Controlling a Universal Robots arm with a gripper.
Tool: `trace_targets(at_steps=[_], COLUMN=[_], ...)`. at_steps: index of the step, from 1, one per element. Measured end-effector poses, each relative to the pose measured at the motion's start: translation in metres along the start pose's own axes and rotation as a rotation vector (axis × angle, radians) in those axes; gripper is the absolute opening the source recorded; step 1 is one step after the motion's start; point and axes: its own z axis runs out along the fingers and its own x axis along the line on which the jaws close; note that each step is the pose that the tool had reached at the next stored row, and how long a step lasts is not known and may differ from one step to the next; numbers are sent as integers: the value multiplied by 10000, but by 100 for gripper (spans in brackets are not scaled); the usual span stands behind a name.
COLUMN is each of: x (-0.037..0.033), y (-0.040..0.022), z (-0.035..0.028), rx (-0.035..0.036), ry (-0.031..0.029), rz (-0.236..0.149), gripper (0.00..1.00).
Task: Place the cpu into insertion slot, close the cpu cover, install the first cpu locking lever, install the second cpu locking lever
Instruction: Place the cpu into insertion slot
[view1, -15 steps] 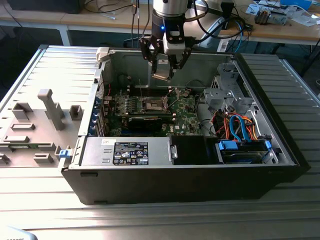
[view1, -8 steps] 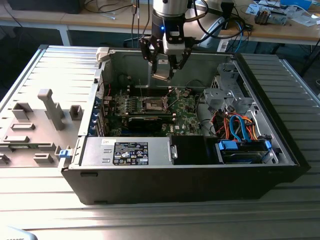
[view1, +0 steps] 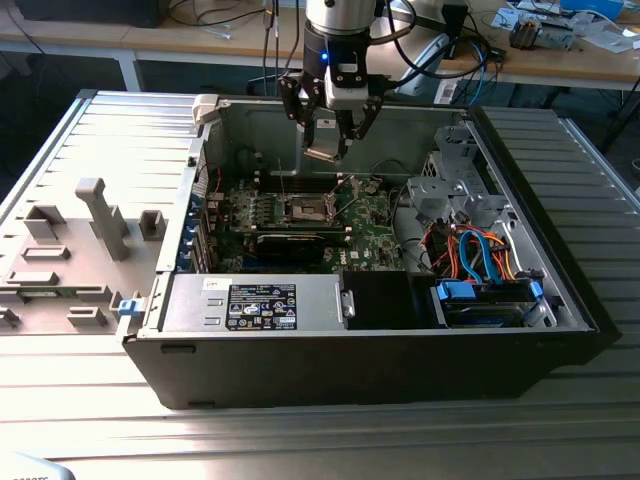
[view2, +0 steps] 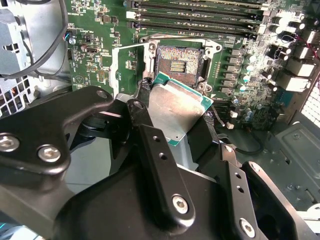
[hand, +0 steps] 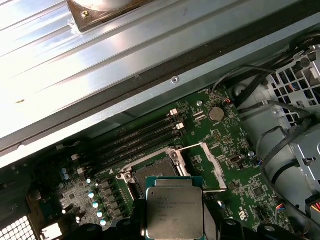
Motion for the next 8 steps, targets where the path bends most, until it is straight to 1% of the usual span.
trace_targets(at_steps=[8], x=[0], y=[0], z=[5], rx=[-1], ry=[-1], rz=[41], gripper=[54])
